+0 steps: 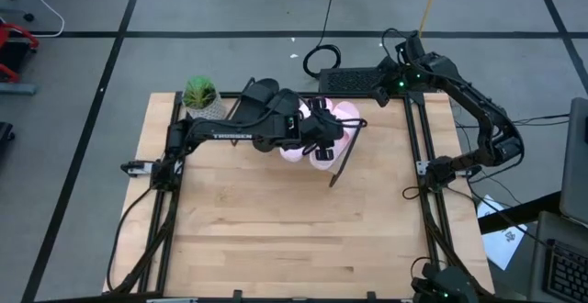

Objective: Pick and place slides into the shelf
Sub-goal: Put the pink slipper on the shelf

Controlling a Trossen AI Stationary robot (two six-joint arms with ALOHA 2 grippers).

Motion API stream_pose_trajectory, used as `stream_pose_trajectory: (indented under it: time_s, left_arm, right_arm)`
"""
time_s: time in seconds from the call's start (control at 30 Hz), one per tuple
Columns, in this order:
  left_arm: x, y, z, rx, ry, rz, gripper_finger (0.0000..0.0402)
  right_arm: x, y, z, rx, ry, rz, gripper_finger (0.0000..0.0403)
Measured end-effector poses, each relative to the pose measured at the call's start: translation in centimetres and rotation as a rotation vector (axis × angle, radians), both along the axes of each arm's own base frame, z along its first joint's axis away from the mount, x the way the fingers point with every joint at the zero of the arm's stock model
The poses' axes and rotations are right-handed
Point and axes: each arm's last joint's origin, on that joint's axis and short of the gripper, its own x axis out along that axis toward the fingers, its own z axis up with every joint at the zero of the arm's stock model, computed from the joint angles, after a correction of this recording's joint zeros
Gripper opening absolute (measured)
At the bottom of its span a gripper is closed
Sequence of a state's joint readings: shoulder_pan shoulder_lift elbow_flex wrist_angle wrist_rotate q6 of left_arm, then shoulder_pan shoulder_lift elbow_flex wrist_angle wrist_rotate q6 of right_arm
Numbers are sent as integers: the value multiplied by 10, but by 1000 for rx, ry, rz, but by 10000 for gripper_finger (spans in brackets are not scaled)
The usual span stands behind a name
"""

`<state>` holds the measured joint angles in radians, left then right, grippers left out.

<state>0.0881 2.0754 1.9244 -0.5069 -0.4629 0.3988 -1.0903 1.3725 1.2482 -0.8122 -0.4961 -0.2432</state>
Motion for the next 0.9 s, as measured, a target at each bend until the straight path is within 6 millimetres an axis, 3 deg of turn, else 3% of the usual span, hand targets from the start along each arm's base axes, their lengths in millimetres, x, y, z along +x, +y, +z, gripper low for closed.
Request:
stream_pose_trajectory:
  time_s: [0.43, 0.9]
  left_arm:
    - [0, 6, 1, 30, 14, -23, 206]
    - [0, 16, 1, 0, 14, -83, 108]
  right_arm:
    - [-1, -3, 4, -15, -37, -45, 222]
    - [3, -11, 11, -31, -127, -138, 222]
